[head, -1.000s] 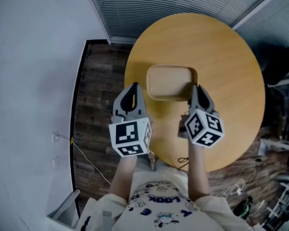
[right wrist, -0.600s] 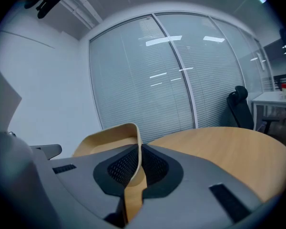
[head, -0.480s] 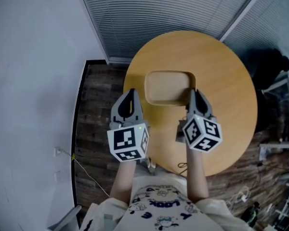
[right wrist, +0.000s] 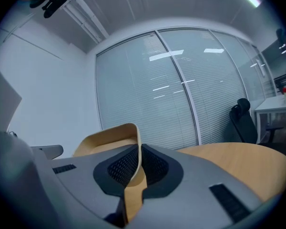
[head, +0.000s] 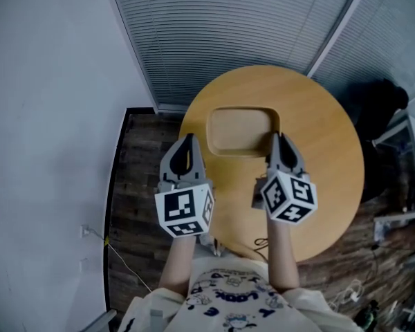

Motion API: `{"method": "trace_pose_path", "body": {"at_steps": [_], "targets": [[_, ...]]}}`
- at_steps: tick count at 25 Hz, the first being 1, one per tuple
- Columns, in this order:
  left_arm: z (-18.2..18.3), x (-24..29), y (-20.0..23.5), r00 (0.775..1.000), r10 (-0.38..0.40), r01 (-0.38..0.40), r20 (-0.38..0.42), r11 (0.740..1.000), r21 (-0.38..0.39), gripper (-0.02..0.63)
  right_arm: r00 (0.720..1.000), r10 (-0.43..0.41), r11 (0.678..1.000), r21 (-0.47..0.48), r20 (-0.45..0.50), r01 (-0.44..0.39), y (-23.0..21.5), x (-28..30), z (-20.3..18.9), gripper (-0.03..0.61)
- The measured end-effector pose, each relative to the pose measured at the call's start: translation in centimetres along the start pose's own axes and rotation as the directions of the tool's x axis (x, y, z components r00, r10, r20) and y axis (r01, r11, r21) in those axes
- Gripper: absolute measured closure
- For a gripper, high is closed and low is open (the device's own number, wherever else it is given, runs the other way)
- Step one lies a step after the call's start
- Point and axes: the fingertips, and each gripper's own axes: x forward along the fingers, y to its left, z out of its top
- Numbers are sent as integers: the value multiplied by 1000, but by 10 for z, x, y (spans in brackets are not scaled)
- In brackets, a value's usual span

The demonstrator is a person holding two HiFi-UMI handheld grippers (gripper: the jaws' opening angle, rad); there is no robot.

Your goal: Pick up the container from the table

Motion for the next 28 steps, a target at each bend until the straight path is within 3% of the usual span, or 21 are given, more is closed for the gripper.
{"method": "trace_pose_path", "body": {"at_steps": [12, 28], "targets": [[22, -3, -11, 999, -6, 5, 49, 1000, 23, 612, 999, 19, 1000, -1, 48, -19, -1, -9, 21, 560], [24, -7, -25, 998, -32, 30, 48, 999, 31, 612, 998, 9, 1000, 0, 59, -10, -8, -21, 26, 561]]}}
